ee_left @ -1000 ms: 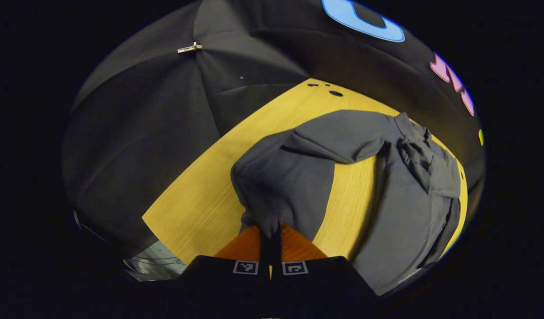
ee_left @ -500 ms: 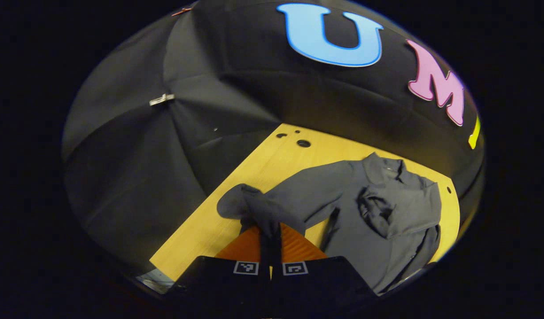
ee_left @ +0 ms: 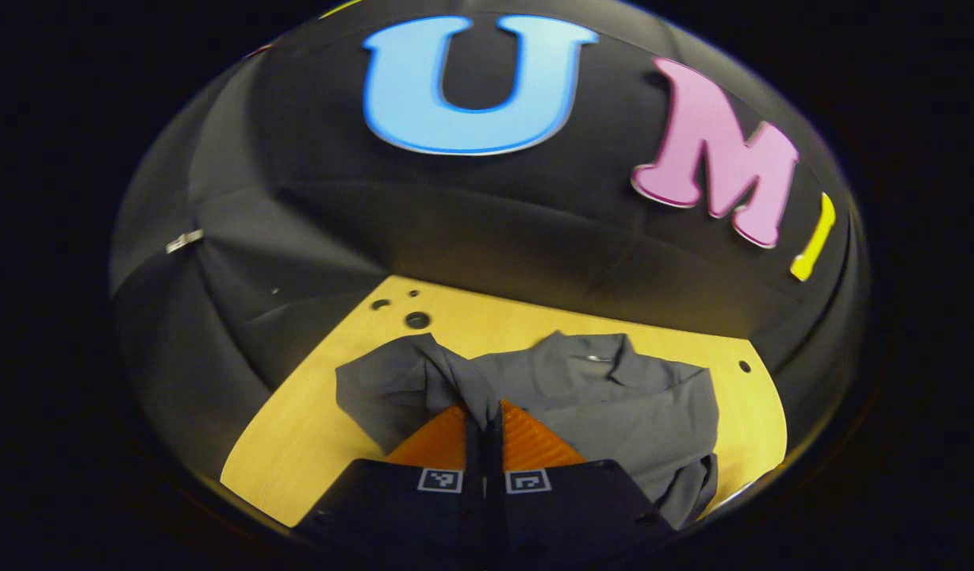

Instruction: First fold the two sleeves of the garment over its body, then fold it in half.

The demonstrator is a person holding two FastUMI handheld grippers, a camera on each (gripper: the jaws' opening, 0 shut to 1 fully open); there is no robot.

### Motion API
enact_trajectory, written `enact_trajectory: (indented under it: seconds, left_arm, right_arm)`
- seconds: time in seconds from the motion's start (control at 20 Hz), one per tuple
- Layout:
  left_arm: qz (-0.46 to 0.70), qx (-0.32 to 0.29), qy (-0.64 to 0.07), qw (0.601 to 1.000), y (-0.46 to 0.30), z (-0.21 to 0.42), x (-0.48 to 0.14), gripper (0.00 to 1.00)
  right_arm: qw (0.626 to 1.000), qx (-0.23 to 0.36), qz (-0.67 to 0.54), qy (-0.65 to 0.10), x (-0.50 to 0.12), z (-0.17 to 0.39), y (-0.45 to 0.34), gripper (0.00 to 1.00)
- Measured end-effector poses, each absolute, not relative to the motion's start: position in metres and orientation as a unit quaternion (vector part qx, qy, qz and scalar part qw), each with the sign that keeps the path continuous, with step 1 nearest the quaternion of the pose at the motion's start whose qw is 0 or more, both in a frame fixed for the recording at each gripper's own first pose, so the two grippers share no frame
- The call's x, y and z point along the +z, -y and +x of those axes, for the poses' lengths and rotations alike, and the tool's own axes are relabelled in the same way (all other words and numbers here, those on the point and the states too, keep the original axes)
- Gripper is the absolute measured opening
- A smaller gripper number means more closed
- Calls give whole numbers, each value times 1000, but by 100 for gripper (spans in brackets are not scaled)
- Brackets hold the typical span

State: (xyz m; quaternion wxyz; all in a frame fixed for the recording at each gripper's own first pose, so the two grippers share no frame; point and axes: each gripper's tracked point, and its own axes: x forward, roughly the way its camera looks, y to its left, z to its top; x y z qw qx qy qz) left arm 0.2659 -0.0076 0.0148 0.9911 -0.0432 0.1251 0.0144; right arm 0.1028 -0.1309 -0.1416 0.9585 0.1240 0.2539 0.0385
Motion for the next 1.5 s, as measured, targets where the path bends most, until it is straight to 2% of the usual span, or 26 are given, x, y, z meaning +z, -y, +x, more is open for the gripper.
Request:
enact_trajectory:
  seconds: [0.45,0.75,0.95,1.15,1.3,1.35,1.4,1.5]
  left_arm:
    - [49,-127,-153,979,206,326,-1,5]
    - [83,-174,-193,962,290,345,-42,7]
    - [128,-173,-199,956,315,358,-55,18]
    - [143,-209,-170,952,347,347,-42,37]
    - [133,-221,-153,954,342,325,-31,84]
    - [125,-217,-149,957,334,316,-28,92]
    - [118,-206,-147,960,319,307,-26,97]
    - [99,-181,-145,968,282,284,-25,98]
  right_arm:
    - [958,20,125,-257,-148,106,166,99]
    - [954,2,142,-263,-153,101,181,99]
    - [950,-2,153,-273,-161,95,180,99]
    - [948,-1,156,-277,-162,93,175,99]
    - [949,8,147,-278,-161,92,169,99]
    - [950,10,143,-279,-160,91,165,99]
    - [950,11,137,-281,-162,91,163,99]
    - [949,16,130,-287,-164,91,156,99]
